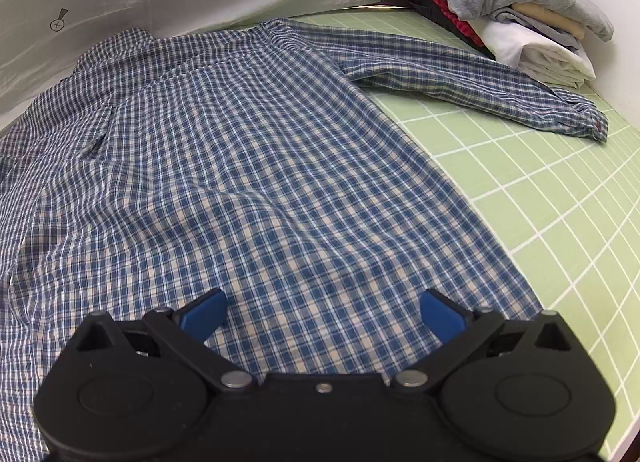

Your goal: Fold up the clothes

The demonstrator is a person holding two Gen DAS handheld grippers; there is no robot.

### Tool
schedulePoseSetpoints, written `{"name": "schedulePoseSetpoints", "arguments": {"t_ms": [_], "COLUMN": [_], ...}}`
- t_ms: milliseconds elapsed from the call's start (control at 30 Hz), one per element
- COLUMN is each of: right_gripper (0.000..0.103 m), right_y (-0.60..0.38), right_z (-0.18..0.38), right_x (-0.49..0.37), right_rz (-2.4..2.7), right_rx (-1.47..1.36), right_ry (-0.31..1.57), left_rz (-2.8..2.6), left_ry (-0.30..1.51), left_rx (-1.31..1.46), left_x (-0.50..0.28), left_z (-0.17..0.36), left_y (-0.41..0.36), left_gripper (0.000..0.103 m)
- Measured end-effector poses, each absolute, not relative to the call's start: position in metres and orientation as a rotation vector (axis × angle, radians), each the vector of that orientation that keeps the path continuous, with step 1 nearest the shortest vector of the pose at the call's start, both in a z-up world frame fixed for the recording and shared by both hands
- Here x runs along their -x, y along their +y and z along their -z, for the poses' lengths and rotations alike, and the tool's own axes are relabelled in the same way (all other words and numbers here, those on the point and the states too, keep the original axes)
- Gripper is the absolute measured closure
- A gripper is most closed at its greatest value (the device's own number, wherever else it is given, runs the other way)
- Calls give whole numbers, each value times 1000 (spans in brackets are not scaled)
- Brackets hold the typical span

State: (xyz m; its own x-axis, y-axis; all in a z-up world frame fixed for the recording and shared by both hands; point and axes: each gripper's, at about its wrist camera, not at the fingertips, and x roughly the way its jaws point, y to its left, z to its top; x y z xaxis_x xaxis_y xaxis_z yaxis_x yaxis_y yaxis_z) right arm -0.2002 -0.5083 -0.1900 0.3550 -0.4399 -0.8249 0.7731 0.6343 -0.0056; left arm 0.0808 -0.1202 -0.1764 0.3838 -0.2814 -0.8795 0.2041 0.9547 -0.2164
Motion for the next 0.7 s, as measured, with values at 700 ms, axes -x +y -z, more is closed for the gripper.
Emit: {"name": "schedulePoseSetpoints", "arguments": {"t_ms": [700], "right_gripper": [0], "right_y": [-507], "right_z": [192], "right_x": [200], "right_rz": [817], "right_rx": [-420], "right_ry": [898], "left_rz": [58], "left_ry": [859], "left_rx": [-5], "left_x": [-96], "left_z": [105], "left_y": [-58], "left_gripper": [103]}}
